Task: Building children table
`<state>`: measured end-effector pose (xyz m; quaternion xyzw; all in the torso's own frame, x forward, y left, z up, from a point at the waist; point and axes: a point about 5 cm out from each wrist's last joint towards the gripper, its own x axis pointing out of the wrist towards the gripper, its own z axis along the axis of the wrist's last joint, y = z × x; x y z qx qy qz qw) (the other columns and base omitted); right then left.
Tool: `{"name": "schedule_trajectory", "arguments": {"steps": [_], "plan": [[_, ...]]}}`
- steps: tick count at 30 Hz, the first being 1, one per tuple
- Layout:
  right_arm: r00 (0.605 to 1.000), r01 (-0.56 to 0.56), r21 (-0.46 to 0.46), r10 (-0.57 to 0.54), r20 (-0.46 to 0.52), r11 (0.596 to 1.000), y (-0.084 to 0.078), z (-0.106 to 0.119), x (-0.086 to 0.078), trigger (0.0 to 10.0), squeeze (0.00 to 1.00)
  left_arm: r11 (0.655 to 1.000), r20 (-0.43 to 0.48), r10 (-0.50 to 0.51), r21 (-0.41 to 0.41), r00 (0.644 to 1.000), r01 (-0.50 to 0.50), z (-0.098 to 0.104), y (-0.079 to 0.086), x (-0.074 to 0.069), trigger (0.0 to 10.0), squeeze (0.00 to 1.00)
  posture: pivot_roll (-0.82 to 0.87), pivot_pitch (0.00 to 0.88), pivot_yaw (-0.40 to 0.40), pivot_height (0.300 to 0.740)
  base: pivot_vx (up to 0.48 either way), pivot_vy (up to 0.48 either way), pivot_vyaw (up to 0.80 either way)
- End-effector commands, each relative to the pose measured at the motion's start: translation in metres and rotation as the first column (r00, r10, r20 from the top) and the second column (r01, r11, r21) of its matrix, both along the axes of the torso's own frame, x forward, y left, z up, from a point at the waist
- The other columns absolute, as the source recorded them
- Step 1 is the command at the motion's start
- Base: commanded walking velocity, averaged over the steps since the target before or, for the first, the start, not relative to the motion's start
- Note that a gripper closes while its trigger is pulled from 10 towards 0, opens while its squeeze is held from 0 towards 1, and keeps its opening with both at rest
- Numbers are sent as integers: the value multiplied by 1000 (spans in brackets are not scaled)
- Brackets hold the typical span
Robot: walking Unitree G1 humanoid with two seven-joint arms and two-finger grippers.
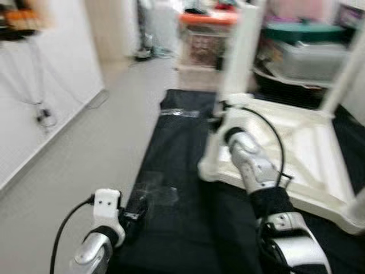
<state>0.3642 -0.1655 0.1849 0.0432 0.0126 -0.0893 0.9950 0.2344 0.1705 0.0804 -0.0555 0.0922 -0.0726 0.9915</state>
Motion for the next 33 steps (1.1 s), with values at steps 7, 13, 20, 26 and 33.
{"name": "schedule_trajectory", "arguments": {"steps": [7,13,20,26,33], "plan": [[981,-155,71,162,-108,985,16,-39,-35,10000,0,1000,-9,-23,11,1000,23,0,-3,2,10000,0,13,0,-16,740,0,0,0],[808,-585,43,579,109,810,45,18,-13,10000,565,1000,0,-24,5,1000,24,1,-5,6,10000,0,29,0,-36,740,0,0,0],[270,-956,-94,957,102,280,60,39,-21,10000,0,1000,4,-16,9,1000,16,0,-3,7,10000,0,57,0,-58,740,0,0,0],[135,-988,-70,990,27,137,79,17,-19,3843,0,1000,9,-12,11,1000,12,1,-4,7,10000,0,74,0,-71,740,0,0,0],[816,-573,28,574,-73,819,54,-13,19,0,0,1000,7,-11,13,1000,11,1,-2,4,10000,0,59,0,-57,740,0,0,0]]}}
